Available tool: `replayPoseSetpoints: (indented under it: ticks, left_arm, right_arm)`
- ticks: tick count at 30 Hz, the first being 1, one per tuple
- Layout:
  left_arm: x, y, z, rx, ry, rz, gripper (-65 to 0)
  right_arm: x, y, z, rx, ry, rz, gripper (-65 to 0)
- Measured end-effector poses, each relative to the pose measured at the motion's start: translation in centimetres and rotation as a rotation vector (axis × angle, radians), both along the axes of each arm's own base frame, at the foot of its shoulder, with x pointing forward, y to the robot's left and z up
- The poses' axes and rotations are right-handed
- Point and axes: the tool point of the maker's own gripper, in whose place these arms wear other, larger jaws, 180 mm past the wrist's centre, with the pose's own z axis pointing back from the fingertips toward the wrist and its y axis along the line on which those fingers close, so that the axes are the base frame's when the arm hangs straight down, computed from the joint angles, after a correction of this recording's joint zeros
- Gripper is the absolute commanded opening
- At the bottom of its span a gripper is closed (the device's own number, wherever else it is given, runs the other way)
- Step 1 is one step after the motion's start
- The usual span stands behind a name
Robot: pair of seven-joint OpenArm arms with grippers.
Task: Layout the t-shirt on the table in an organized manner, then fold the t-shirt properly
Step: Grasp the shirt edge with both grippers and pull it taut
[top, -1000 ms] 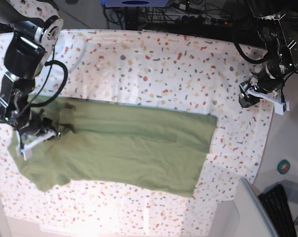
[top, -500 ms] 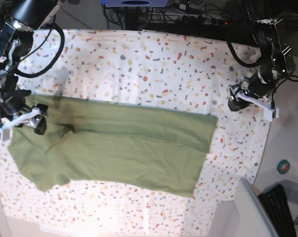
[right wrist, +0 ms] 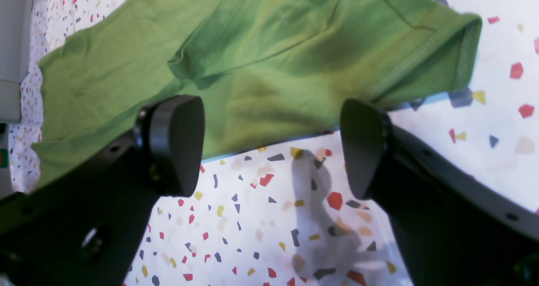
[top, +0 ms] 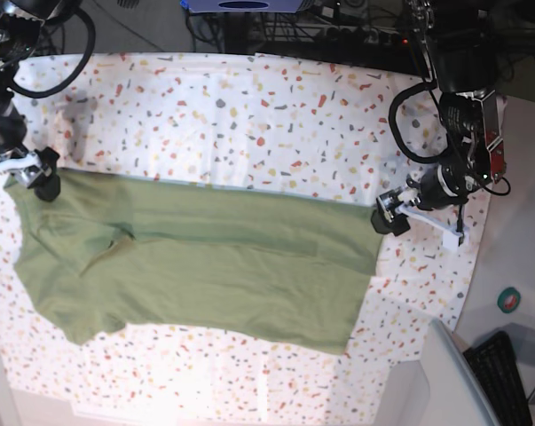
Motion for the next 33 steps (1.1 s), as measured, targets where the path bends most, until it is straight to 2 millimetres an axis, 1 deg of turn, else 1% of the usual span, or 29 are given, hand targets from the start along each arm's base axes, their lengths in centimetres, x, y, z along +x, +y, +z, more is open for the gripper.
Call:
replayPoseSetpoints:
  ticks: [2,4,9,12,13,15,17,19,24,26,28,29,30,31,32,33]
  left_arm:
    - [0.3,-0.1,-0.2,-0.01,0.004,0.006,-0.5]
    - [0.9,-0.8,-0.1,-0.029,-0.002,0.008,-0.5]
    - [1.4,-2.3,-0.6,-0.041,0.001,-0.023,-0.7]
    - [2.5,-3.1,-0.6,-0.036,-0.02,-0.04,-0.8]
    - [2.7,-3.3,-0.7,-0.038,-0.041,-0.03,-2.5]
    - [2.7,-3.6,-1.2,-0.049,-0.053,-0.018,-9.4]
    - [2.6,-3.3,-1.4,-0.052,-0.049,-0.012,-16.5]
    - [2.4,-3.2,-1.5,-0.051,-0.041,-0.009,-22.5]
    - [2.2,-3.2,-1.7,-0.05,-0.031,-0.011,-31.3]
    - [2.1,-3.2,-1.9,-0.051,-0.024,-0.012,-37.7]
    - [1.9,-3.4,-2.0,-0.055,-0.016,-0.012,-45.9]
    - [1.8,-3.6,-2.1,-0.06,-0.009,-0.015,-51.7]
    - [1.6,-3.7,-2.3,-0.062,-0.001,-0.017,-56.9]
    - [1.5,-3.7,-2.4,-0.061,0.004,-0.018,-62.5]
    - [1.4,-3.7,-2.5,-0.062,0.004,-0.017,-65.0]
    - [1.3,-3.7,-2.5,-0.062,0.006,-0.017,-65.0]
  right_arm:
    - [-0.1,0.0,0.0,0.0,0.0,-0.001,-20.1]
    - [-0.4,-0.1,-0.5,0.014,0.007,-0.013,-20.1]
    - [-2.3,-2.0,-3.9,0.114,0.07,-0.157,-20.1]
    - [-2.3,-2.5,-5.1,0.175,0.073,-0.226,-20.1]
    - [-2.2,-2.3,-5.6,0.195,0.079,-0.236,-20.1]
    - [-2.1,-2.2,-6.4,0.221,0.094,-0.238,-20.1]
    - [-1.8,-3.1,-7.1,0.224,0.088,-0.259,-20.1]
    - [-1.0,-4.2,-7.2,0.218,0.053,-0.297,-20.3]
    - [-0.1,-5.0,-8.0,0.257,0.013,-0.342,-20.3]
    - [0.4,-5.2,-8.1,0.271,0.008,-0.347,-20.4]
    - [1.1,-5.3,-7.9,0.272,0.001,-0.347,-20.6]
    - [1.2,-5.3,-7.9,0.27,0.002,-0.344,-21.9]
    - [1.2,-5.3,-7.9,0.27,0.0,-0.348,-24.6]
    - [1.4,-5.2,-7.9,0.273,-0.001,-0.352,-28.7]
    - [1.3,-5.2,-8.0,0.274,0.006,-0.355,-33.6]
    - [1.3,-4.9,-8.2,0.277,0.019,-0.345,-40.5]
